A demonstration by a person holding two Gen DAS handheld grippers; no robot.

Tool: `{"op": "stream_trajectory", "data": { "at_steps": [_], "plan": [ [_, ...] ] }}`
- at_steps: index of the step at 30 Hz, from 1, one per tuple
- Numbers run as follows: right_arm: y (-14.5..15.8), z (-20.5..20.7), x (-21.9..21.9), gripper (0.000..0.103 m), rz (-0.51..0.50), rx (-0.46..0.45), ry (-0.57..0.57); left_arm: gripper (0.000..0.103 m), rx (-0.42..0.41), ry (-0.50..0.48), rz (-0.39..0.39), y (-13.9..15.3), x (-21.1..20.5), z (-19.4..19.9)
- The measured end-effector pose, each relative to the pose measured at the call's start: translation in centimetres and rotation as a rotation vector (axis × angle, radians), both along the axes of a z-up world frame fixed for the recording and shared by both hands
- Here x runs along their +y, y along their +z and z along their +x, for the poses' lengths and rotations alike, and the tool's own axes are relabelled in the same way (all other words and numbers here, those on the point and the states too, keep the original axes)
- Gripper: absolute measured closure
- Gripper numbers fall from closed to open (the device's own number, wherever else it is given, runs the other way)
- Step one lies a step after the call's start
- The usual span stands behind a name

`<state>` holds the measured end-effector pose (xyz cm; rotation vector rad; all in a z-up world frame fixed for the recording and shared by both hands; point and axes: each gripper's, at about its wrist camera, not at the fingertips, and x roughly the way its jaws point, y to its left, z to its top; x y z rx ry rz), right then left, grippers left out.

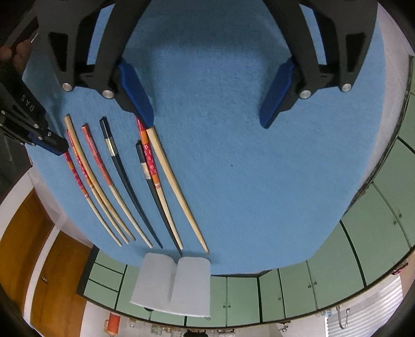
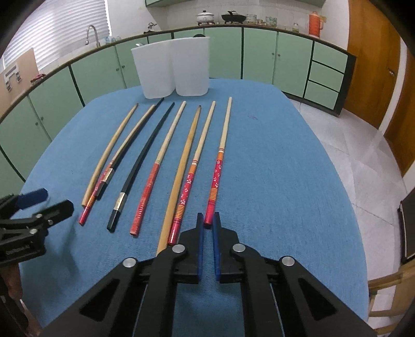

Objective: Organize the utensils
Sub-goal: 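Move both tools back down toward the row of chopsticks, then grasp a plain wooden chopstick with the left tool while the right grasps a red-patterned one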

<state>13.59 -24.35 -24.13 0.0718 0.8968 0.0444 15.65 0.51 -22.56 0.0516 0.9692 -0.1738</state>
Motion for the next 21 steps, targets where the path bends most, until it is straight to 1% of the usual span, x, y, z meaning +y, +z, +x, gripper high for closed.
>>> {"op": "stream_trajectory", "data": {
  "at_steps": [3, 6, 9, 14, 21],
  "plan": [
    [0.0, -0.1, -0.3, 0.097, 0.011, 0.000, -0.001, 0.022, 0.007, -0.006, -0.003, -0.1, -0.2, -0.1],
    [0.0, -0.1, -0.3, 0.097, 0.016, 0.000, -0.001, 0.022, -0.005, -0.015, -0.008, 0.3, -0.3, -0.5],
    [-0.1, 0.0, -0.4, 0.097, 0.019, -0.001, -0.001, 0.022, -0.008, -0.024, 0.002, 0.3, -0.6, -0.6],
    [-0.1, 0.0, -0.4, 0.097, 0.030, 0.000, -0.006, 0.022, 0.012, -0.021, 0.012, -0.4, -0.9, -0.1],
    [-0.1, 0.0, -0.7, 0.097, 0.047, -0.001, -0.012, 0.022, -0.005, -0.018, 0.034, -0.7, -2.0, 0.7]
  ]
}}
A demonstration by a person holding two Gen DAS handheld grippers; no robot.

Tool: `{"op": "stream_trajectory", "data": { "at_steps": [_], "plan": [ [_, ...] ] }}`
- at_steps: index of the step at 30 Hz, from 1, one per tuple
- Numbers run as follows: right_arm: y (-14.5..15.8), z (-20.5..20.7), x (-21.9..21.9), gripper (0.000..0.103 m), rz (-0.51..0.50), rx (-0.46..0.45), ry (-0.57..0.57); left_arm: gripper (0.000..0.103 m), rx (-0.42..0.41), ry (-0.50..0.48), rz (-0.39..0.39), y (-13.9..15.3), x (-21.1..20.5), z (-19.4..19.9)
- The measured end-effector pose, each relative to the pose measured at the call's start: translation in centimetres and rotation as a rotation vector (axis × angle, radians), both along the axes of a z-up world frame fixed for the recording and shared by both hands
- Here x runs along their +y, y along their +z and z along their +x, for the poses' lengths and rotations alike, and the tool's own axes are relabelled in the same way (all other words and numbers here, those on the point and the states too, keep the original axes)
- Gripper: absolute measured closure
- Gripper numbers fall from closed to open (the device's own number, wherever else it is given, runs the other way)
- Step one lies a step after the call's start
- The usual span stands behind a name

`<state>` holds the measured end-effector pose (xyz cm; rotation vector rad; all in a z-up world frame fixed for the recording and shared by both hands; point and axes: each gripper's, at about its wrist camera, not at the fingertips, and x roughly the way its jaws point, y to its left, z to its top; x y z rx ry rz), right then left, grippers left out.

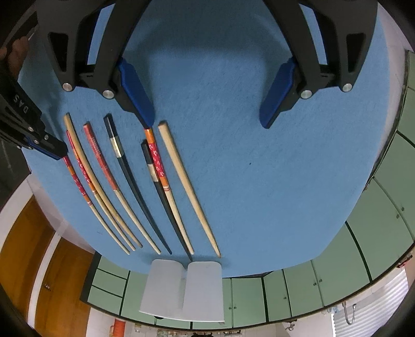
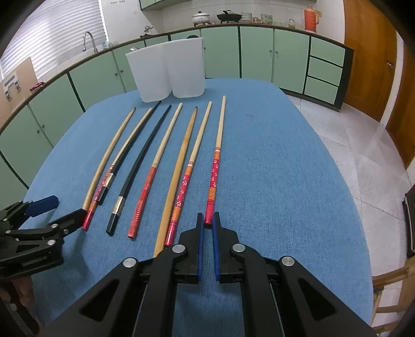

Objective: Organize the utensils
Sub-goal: 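Grasp a plain wooden chopstick with the left tool while the right grasps a red-patterned one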

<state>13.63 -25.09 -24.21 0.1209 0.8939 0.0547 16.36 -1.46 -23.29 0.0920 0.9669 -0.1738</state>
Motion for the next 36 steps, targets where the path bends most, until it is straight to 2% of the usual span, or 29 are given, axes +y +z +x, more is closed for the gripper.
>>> {"op": "stream_trajectory", "data": {
  "at_steps": [3, 8, 12, 15, 18, 20, 22, 23, 29, 36],
  "plan": [
    [0.0, 0.0, -0.1, 0.097, 0.008, -0.001, -0.003, 0.023, -0.009, 0.013, -0.001, -0.1, -0.3, 0.3],
    [-0.1, 0.0, -0.1, 0.097, 0.017, -0.003, -0.007, 0.038, -0.025, 0.015, -0.006, 0.1, -0.5, 0.0],
    [-0.2, 0.0, -0.2, 0.097, 0.029, -0.007, -0.015, 0.039, -0.034, 0.024, -0.006, 0.1, -0.7, -0.4],
    [-0.2, 0.1, -0.2, 0.097, 0.033, -0.007, -0.021, 0.046, -0.044, 0.028, -0.010, 0.1, -0.8, -0.5],
    [-0.2, 0.1, -0.1, 0.097, 0.035, -0.008, -0.030, 0.058, -0.057, 0.018, -0.008, 0.2, -1.2, -0.8],
    [-0.3, 0.1, -0.1, 0.097, 0.033, -0.008, -0.032, 0.080, -0.063, 0.004, -0.014, 0.2, -1.4, -0.9],
    [-0.2, 0.2, 0.0, 0.097, 0.030, -0.005, -0.033, 0.093, -0.060, -0.003, -0.025, 0.2, -1.4, -0.9],
    [-0.2, 0.2, 0.0, 0.097, 0.029, -0.003, -0.033, 0.096, -0.057, -0.006, -0.033, 0.2, -1.4, -0.8],
    [0.0, 0.3, -0.1, 0.097, 0.040, 0.006, -0.040, 0.096, -0.050, 0.009, -0.062, 0.6, -0.9, -0.6],
    [1.6, -0.4, -0.2, 0.097, -0.001, -0.034, -0.040, 0.097, -0.092, 0.021, -0.038, 2.2, -0.3, -0.9]
  ]
}}
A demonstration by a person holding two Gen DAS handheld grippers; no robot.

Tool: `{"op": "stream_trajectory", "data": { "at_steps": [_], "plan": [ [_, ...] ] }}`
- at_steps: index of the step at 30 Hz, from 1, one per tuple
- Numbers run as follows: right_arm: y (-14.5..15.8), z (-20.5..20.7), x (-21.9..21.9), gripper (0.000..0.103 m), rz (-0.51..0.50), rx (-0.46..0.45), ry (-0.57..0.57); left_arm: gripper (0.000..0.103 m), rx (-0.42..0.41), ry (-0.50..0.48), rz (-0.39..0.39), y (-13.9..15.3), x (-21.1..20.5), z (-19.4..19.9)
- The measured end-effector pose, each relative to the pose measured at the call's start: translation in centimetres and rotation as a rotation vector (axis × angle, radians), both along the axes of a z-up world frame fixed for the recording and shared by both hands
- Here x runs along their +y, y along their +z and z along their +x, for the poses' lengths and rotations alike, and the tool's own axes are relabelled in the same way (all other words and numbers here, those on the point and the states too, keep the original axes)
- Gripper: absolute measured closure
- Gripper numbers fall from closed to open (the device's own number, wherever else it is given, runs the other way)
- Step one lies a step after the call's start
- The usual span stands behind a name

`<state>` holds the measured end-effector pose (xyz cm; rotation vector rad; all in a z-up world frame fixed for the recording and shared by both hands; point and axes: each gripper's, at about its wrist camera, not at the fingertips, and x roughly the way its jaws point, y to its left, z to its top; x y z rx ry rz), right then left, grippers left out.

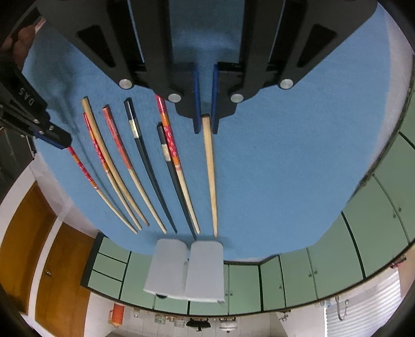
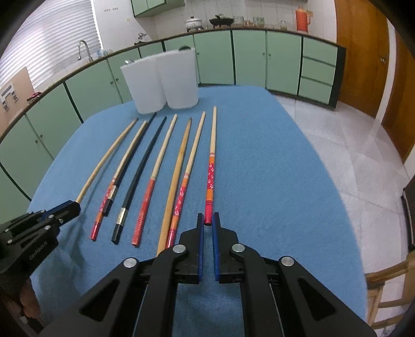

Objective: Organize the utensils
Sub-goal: 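Lift both chopsticks, carry them to the white holder and lower them in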

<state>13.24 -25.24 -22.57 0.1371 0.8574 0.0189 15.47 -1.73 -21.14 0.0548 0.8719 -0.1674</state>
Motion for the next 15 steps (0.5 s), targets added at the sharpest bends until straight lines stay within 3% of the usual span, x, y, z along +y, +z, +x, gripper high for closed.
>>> {"op": "stream_trajectory", "data": {
  "at_steps": [5, 15],
  "plan": [
    [2.6, -0.7, -0.1, 0.097, -0.043, -0.068, 0.004, 0.097, -0.077, -0.006, 0.040, 2.6, 0.2, -0.7],
    [8.5, -1.4, -0.7, 0.097, -0.072, -0.207, 0.011, 0.097, -0.236, -0.014, -0.001, 9.5, 0.8, -1.3]
  ]
}}
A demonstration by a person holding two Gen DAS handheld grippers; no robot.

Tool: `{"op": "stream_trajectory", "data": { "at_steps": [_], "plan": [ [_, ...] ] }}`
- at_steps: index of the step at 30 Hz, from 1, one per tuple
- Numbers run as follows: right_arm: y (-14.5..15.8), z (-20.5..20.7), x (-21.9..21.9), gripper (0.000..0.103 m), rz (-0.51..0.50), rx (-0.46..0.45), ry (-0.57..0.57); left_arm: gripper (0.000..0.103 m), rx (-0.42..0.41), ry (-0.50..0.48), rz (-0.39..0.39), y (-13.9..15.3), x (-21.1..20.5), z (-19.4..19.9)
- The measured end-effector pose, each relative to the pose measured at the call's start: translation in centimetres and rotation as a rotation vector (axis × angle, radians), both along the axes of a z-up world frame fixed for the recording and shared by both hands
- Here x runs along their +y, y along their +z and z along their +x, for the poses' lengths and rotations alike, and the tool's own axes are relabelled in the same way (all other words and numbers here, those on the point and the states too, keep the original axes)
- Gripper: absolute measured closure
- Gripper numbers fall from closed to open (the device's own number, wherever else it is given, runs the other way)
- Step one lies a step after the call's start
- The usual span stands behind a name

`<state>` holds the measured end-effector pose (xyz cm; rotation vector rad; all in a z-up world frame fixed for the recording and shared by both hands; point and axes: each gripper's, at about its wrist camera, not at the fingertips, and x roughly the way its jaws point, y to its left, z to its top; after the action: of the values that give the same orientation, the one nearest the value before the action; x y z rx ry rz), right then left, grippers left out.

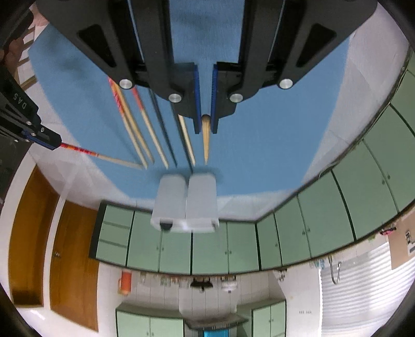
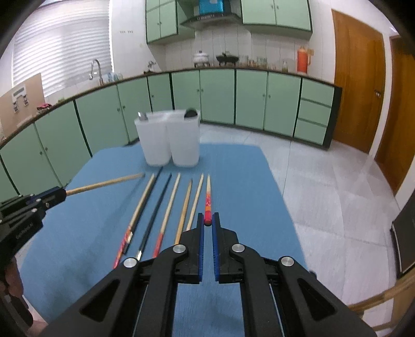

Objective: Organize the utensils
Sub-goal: 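Lift both chopsticks, carry them to the white holder and lower them in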

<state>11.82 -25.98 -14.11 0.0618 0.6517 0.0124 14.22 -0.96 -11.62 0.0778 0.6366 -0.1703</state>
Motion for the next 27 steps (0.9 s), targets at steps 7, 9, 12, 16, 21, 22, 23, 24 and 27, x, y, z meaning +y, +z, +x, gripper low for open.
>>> {"op": "stream_trajectory", "data": {
  "at_steps": [7, 9, 12, 16, 21, 22, 23, 24, 27],
  "plan": [
    [4.1, 1.3, -0.5, 0.097, 0.009, -0.081, 0.019, 0.097, -0.087, -0.022, -0.045, 4.7, -0.5, 1.2],
    [5.1, 1.8, -0.9, 0.097, 0.024, -0.095, 0.024, 0.097, -0.099, -0.029, -0.060, 5.6, -0.6, 1.9],
    [6.4, 2.8, -1.2, 0.097, 0.042, -0.116, 0.028, 0.097, -0.110, -0.039, -0.089, 7.1, -0.8, 3.1],
    [7.9, 4.4, -1.5, 0.097, 0.053, -0.124, 0.044, 0.097, -0.116, -0.048, -0.127, 8.6, -1.1, 4.7],
    [9.1, 5.9, -1.4, 0.097, 0.059, -0.117, 0.078, 0.097, -0.096, -0.060, -0.171, 9.5, -1.0, 6.1],
    [9.3, 6.0, -1.3, 0.097, 0.059, -0.118, 0.083, 0.097, -0.096, -0.060, -0.175, 9.5, -0.9, 6.1],
    [9.5, 6.2, -1.3, 0.097, 0.059, -0.119, 0.091, 0.097, -0.099, -0.060, -0.175, 9.6, -0.8, 6.2],
    [9.7, 6.2, -1.2, 0.097, 0.061, -0.120, 0.096, 0.097, -0.102, -0.060, -0.173, 9.7, -0.7, 6.3],
    [10.1, 6.5, -1.1, 0.097, 0.058, -0.122, 0.106, 0.097, -0.108, -0.060, -0.176, 9.8, -0.2, 6.3]
  ]
}}
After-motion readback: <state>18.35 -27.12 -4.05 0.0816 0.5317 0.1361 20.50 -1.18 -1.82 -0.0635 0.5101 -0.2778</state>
